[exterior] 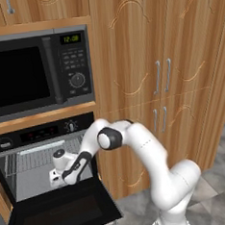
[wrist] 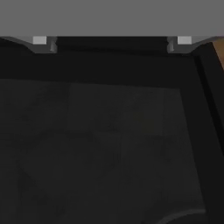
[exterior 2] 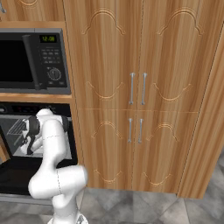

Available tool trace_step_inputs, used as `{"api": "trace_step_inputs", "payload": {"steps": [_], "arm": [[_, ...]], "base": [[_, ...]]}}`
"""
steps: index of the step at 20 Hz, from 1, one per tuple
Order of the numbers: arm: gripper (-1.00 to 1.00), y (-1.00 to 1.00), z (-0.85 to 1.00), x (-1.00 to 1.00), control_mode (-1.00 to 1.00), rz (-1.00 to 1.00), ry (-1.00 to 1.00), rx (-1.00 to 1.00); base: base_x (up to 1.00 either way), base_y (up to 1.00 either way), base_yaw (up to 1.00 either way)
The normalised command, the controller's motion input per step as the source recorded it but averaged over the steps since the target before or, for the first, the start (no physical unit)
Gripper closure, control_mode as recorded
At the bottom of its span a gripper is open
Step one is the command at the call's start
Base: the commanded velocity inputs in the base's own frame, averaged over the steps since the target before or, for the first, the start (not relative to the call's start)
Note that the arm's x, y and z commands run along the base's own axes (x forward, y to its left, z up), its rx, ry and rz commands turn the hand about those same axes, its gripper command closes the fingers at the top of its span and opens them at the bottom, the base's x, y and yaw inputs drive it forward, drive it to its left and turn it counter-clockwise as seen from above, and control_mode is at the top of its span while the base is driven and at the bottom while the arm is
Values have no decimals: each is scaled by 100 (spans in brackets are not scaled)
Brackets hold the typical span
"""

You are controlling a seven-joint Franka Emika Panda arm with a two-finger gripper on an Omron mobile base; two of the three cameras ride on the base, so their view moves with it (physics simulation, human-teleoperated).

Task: Take the baked cake out of the oven and place it on the plate for cooling. Then close the oven door.

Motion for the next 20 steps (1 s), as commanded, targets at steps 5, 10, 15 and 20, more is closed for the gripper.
{"api": "trace_step_inputs", "payload": {"steps": [5,10,15,20], "arm": [[-100,0,42,-54,-100,-4,15,0],[-100,0,38,-59,-100,-4,11,0],[-100,0,40,-55,-100,-6,5,0],[-100,0,40,-51,-100,-10,3,0]], "base": [[0,0,0],[0,0,0],[0,0,0],[0,0,0]]}}
